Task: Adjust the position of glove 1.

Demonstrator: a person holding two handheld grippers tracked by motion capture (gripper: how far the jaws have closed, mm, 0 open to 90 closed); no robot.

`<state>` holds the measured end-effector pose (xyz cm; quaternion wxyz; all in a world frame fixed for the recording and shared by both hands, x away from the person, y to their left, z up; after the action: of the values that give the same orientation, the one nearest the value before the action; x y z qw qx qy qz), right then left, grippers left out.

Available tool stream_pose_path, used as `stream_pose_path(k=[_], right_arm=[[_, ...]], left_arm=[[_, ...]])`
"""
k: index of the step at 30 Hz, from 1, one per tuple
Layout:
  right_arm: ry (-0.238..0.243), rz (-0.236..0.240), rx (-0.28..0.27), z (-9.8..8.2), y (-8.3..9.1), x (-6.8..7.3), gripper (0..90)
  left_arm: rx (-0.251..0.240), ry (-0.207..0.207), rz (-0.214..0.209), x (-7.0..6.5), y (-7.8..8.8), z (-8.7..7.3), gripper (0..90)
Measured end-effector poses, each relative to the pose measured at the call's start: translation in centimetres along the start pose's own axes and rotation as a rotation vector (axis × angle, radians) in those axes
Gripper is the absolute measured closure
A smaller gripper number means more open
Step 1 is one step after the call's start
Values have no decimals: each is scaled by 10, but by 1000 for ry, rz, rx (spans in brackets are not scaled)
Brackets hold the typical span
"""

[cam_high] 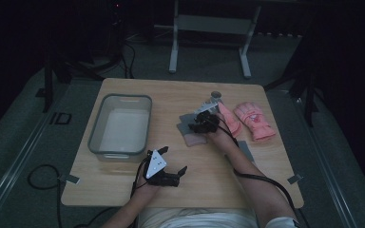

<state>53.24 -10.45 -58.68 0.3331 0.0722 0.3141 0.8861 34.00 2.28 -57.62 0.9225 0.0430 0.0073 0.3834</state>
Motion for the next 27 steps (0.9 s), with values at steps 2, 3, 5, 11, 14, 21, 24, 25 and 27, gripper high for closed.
stream_pose_path(k=[2,3,5,11,14,21,24,25,27], right_arm=[[-12,12,20,-5,-5,-2,570],[-21,22,24,-8,-6,-2,570],[-49,39,16,-9,-7,-3,571],[-57,11,21,-8,-9,-1,647],[-47,3,11,-8,-9,2,711],[-41,-37,41,2,-2,12,853],[-65,-41,3,16,14,16,855],[-68,-45,-22,23,24,18,855],[-83,-62,-48,31,42,21,855]], left_arm=[[-1,-2,0,0,0,0,10],[-2,-3,0,0,0,0,11],[-2,-3,0,0,0,0,11],[1,6,-1,1,0,0,11],[1,7,0,1,0,0,11],[1,14,3,2,0,0,10],[2,11,3,1,0,0,10],[2,7,2,1,0,0,10],[3,4,3,1,0,0,11]])
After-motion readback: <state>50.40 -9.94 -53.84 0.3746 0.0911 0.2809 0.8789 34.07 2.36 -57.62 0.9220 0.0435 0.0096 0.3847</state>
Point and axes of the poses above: each handheld gripper's, and its own axes: y roughly backward along the jaws, z roughly out of its top, x roughly to its left, the point moved 7 cm from there along -y, roughly forward along the jaws, and after that the axes turned 9 degrees about -x, right-handed, at the moved point
